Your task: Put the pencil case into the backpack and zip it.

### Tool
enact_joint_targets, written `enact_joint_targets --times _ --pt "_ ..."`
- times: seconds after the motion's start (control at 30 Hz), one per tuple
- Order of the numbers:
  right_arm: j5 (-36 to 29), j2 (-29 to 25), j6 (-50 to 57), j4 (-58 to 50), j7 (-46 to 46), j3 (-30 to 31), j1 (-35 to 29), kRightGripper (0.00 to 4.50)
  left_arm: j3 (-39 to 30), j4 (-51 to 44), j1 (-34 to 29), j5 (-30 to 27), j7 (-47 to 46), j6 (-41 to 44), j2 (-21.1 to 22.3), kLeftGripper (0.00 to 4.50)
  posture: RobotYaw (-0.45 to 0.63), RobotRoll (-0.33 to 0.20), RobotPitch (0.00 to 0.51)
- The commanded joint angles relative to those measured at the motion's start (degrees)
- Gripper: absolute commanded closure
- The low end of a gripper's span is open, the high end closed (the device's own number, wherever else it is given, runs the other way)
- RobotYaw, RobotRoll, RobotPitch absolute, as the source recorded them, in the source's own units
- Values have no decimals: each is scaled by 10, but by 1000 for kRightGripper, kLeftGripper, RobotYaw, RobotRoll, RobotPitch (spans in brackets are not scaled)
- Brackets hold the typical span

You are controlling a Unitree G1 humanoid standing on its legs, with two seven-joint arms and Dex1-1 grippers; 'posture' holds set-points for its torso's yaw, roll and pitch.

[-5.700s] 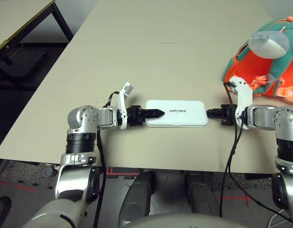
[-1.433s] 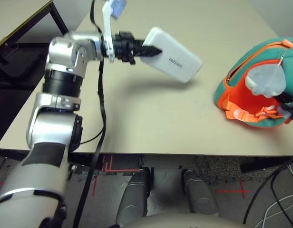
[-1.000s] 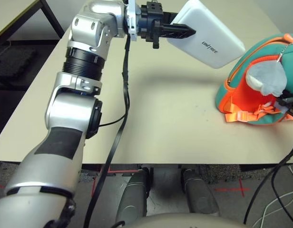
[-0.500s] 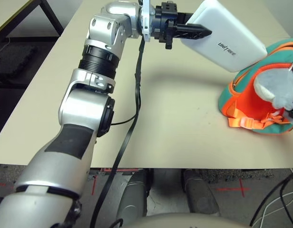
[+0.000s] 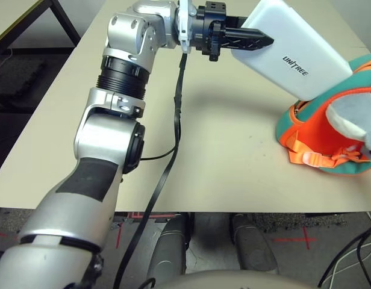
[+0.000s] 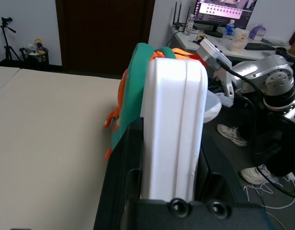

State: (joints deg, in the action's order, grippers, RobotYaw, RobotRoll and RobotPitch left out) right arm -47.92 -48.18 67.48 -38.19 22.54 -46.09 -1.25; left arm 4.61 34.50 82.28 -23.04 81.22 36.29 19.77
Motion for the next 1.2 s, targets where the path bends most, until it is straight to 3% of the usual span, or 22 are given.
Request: enact_joint_targets --times 0.03,0.2,0.53,0.7,0.9,1.2 --pt "-4 8 -4 -9 -6 14 -4 4382 -7 -29 -5 -22 21 15 5 3164 -187 0 178" --pt "-3 16 -18 -8 -15 29 4 4382 -12 -45 -9 -23 2 35 1 3164 -186 0 173" --pt "-34 53 -23 -38 -46 42 10 4382 -13 77 41 10 -43 -37 -63 3164 -218 0 178" --pt "-41 69 -27 -54 -60 43 1 4382 20 126 63 35 -2 -43 -95 3164 -252 0 181" --pt "-39 77 -41 -58 -71 54 -6 4382 40 161 91 50 59 -29 -98 3164 -273 0 177" --pt "-32 75 -69 -47 -80 82 7 4382 52 203 89 111 1 -117 -143 3164 -279 0 158"
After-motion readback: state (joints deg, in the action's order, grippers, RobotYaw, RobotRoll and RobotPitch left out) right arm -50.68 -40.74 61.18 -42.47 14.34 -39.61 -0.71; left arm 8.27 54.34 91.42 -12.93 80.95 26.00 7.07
